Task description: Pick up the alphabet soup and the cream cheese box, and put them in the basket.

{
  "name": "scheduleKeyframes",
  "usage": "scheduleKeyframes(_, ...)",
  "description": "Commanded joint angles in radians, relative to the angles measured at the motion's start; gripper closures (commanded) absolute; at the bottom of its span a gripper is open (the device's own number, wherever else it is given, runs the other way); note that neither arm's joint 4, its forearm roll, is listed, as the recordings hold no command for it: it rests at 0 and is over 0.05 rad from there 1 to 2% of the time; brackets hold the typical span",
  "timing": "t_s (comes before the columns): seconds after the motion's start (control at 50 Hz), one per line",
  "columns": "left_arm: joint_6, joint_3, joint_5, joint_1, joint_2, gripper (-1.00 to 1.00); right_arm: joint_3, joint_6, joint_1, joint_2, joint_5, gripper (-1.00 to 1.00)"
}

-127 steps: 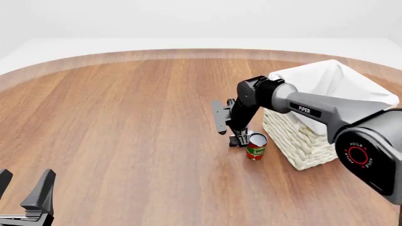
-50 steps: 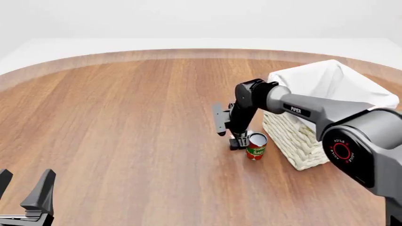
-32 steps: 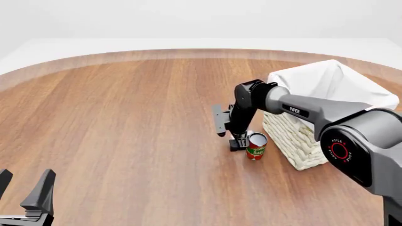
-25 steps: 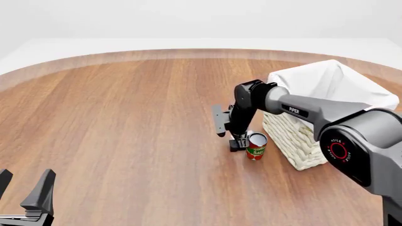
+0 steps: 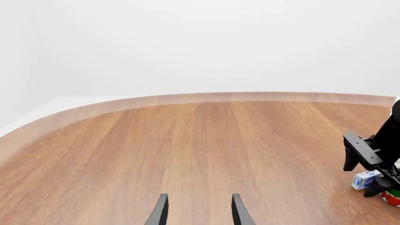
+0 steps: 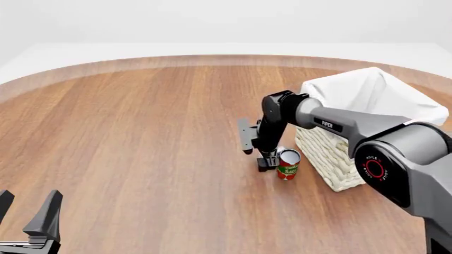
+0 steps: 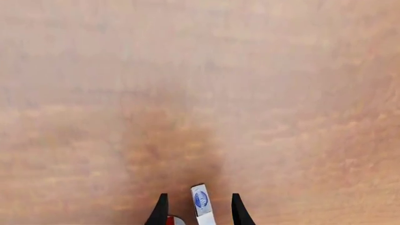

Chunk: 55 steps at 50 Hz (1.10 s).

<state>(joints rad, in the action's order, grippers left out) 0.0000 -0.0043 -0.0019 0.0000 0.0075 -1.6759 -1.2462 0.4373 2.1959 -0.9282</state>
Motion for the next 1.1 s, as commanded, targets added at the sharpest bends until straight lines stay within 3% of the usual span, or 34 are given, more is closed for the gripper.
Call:
scheduleKeyframes(0.02, 0.0, 0.0, 0.0, 0.0, 0.0, -1.0, -0.012, 0.006, 0.0, 0.011, -0.012, -1.0)
scheduleKeyframes(0.24, 0.0, 0.0, 0.0, 0.0, 0.0, -1.0, -0.015, 0.008, 0.0, 0.015, -0.015, -1.0)
scheduleKeyframes(0.26, 0.0, 0.0, 0.0, 0.0, 0.0, -1.0, -0.016, 0.009, 0.0, 0.015, -0.017, 1.0)
scheduleKeyframes(0.7, 0.0, 0.0, 0.0, 0.0, 0.0, -1.0, -0.023, 0.001, 0.001, 0.007, 0.008, 1.0)
scheduleKeyframes(1.1, 0.0, 0.0, 0.0, 0.0, 0.0, -1.0, -0.096, -0.015, 0.004, 0.011, 0.04, 1.0)
